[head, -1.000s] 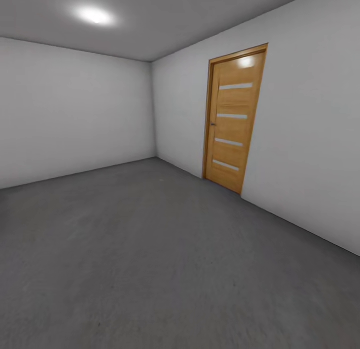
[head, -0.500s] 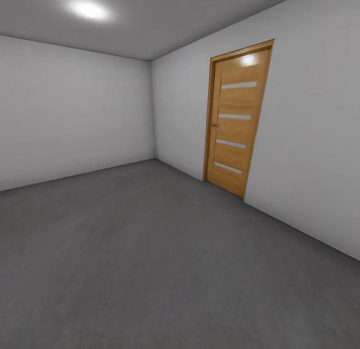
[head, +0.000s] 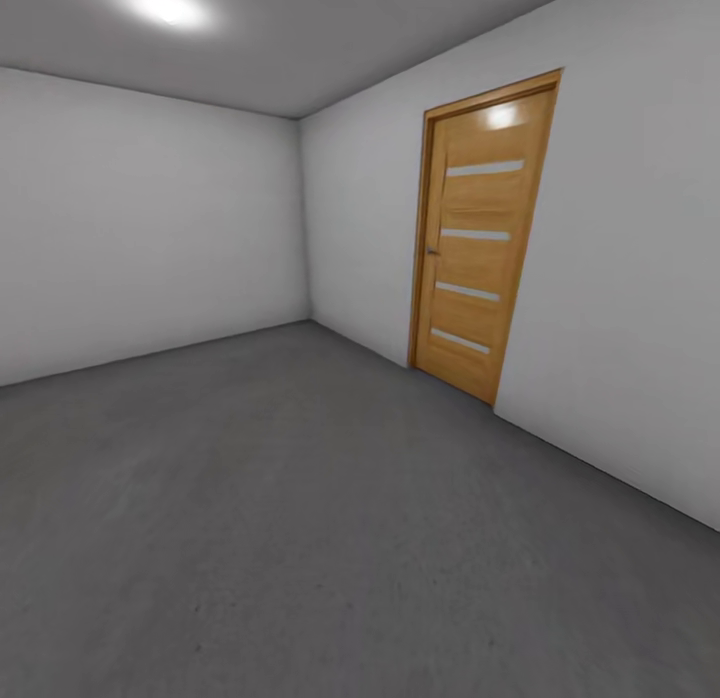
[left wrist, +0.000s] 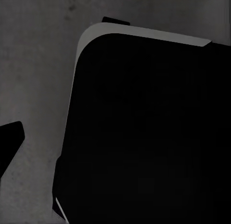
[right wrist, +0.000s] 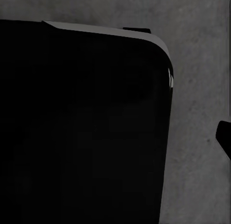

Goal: Move the two storage containers from the living room to the garage. In the garage, place one container on the floor and stack the other container on top of it (either order is fine).

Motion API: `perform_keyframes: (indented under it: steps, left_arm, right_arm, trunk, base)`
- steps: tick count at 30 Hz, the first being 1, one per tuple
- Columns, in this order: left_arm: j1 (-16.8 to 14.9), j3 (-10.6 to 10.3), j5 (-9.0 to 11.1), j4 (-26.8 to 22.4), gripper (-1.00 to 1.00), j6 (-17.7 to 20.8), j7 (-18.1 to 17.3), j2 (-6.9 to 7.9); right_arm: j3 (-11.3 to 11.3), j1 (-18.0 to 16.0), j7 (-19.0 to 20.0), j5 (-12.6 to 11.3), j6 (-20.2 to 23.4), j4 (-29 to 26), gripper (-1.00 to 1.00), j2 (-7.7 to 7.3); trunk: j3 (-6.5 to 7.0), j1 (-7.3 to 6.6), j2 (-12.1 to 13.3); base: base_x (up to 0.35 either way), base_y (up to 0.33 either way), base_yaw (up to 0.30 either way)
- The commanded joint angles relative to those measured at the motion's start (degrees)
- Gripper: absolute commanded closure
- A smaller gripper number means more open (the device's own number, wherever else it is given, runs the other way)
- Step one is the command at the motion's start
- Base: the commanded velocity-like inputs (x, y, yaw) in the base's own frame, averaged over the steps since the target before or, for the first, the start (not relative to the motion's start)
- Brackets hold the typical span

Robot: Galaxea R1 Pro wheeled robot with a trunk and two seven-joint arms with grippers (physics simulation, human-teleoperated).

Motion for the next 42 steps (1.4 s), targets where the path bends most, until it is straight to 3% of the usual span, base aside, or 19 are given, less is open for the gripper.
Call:
perform_keyframes:
  steps: [1,42]
  left_arm:
    - [0.0,0.0,0.3,0.0,-1.0,-0.1,0.0,0.0]
    - [0.0,-0.1,0.2,0.0,-1.0,0.0,0.0,0.0]
  right_arm:
    - [0.0,0.0,0.0,0.3,-0.2,0.0,-1.0,0.0]
    - [0.0,0.0,0.0,0.3,-0.2,0.0,-1.0,0.0]
  trunk:
    - [-0.04,0.03,0.0]
    - [-0.04,0.03,0.0]
  base:
    - [0.323,0.0,0.0]
    - [0.323,0.0,0.0]
